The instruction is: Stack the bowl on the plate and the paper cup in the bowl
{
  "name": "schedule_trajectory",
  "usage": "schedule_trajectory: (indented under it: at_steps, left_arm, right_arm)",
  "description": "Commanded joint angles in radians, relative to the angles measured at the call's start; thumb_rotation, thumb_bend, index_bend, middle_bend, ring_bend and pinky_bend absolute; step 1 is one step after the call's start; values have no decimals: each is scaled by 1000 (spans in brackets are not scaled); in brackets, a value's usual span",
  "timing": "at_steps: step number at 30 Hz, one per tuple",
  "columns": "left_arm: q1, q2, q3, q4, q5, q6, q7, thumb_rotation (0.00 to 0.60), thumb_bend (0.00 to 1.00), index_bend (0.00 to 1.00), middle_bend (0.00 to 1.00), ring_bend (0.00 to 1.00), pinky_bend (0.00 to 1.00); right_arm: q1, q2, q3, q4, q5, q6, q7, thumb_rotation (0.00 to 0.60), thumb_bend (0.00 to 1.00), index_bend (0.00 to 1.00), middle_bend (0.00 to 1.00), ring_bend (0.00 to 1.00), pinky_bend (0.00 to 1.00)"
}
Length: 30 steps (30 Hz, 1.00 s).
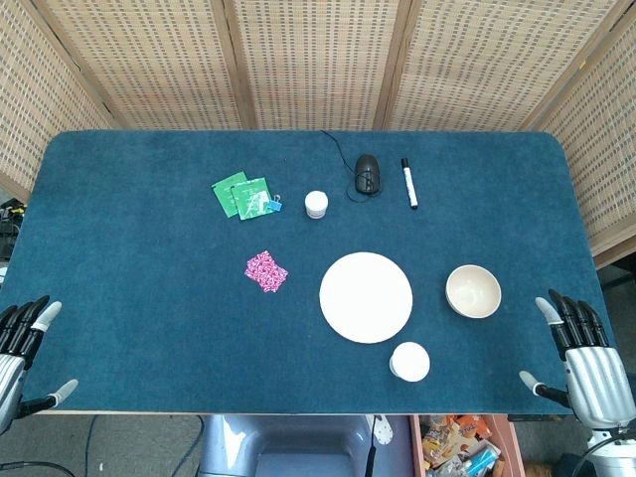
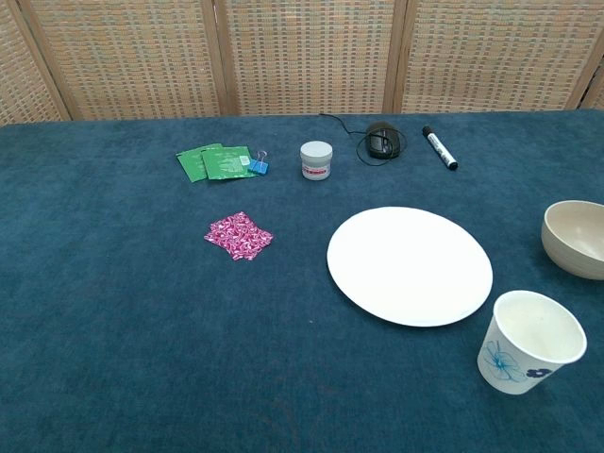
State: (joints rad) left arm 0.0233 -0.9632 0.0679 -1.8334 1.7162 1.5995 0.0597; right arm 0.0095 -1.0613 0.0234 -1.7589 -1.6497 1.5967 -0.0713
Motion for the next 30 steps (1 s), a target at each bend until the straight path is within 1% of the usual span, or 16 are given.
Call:
schedule_trajectory:
  at_steps: [1,7,11,14,18,21,25,30]
  left_arm:
    - [-1,0,-1,-1,-1,-2,2,600,0,0,0,0,0]
    - [-4,-1,-1,-1,-5,-9,6,600,0,0,0,0,0]
    - [-10,-4,-4,2,1,-15,7,600,0,0,0,0,0]
    - [-20,-7,-10,9,7,-20,0,600,0,0,0,0,0]
    - [-36,-18,-19,4,-18,-51,20,600,0,0,0,0,0]
    - [-46,-29,-27,-7,-44,-77,61,600,0,0,0,0,0]
    - [-53,-41,-37,-21,-75,-97,96,600,0,0,0,0,0]
    - [-57,-44,-44,-26,-99,-104,107,600,0,0,0,0,0]
  right_arm:
    - [2,-2,1,3,2,-5,-1,600,0,0,0,0,0]
    - [16,-6,1,8,14,-37,-5,600,0,0,0,0,0]
    - [58,-22,21,40,46,-104,-16,600,0,0,0,0,0]
    - [125,-43,42,91,84,-215,6,600,0,1,0,0,0]
    - [211,-76,56,169,84,-334,56,600,0,40,0,0,0]
    - [262,-115,62,240,76,-392,79,600,0,63,0,0,0]
    - [305,-157,58,309,84,-455,108,600,0,96,0,0,0]
    - [340,-200,56,374,103,-502,129,600,1,184,0,0,0]
